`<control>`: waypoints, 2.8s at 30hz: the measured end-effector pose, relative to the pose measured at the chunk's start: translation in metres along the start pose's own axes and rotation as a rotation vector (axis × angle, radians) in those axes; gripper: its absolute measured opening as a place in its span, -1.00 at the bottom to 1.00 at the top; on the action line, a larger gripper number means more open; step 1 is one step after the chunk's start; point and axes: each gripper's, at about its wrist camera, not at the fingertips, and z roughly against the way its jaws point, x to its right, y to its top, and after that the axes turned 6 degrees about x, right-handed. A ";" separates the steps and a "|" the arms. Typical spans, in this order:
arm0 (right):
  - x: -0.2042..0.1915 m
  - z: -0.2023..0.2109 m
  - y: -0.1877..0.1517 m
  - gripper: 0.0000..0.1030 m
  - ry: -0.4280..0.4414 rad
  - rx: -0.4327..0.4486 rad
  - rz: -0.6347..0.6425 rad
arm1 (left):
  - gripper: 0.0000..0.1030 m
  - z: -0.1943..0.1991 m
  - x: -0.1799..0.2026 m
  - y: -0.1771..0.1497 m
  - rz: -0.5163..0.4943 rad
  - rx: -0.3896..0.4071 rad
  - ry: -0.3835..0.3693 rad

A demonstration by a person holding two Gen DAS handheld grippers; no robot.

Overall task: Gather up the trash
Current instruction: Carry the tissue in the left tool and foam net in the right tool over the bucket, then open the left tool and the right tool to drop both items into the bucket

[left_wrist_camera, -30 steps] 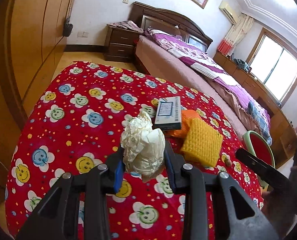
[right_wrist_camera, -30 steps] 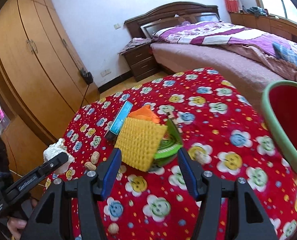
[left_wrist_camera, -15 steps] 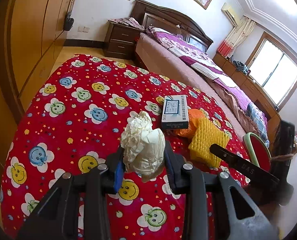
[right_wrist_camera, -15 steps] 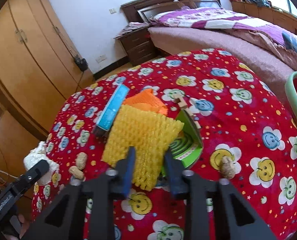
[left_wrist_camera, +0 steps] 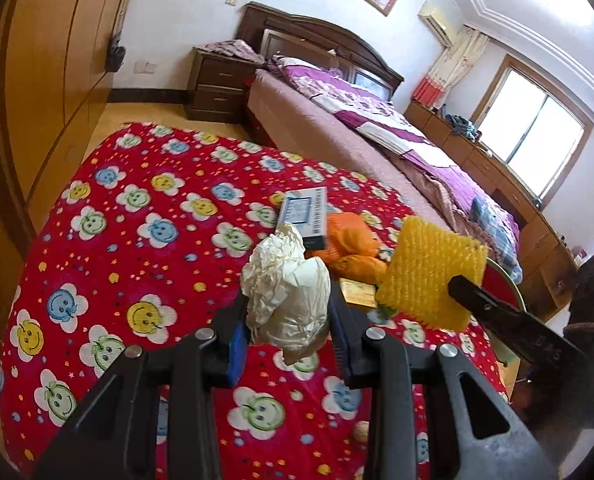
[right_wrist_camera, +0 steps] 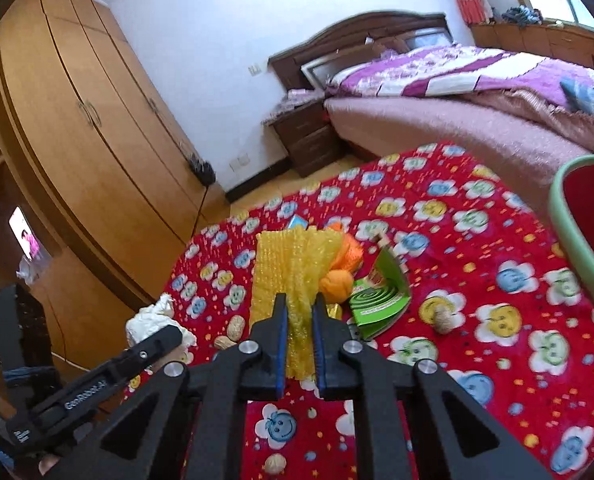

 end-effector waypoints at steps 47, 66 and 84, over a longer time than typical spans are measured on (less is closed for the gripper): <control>0.217 0.178 0.036 -0.75 -0.419 0.338 -0.225 | -0.31 -0.094 0.300 -0.032 -0.397 -0.181 -0.383; 0.290 0.154 0.018 -0.67 -0.465 0.226 -0.337 | 0.06 -0.161 0.336 -0.064 -0.431 -0.287 -0.361; 0.268 0.167 0.014 -0.25 -0.445 0.252 -0.321 | 0.16 -0.133 0.319 -0.055 -0.392 -0.253 -0.376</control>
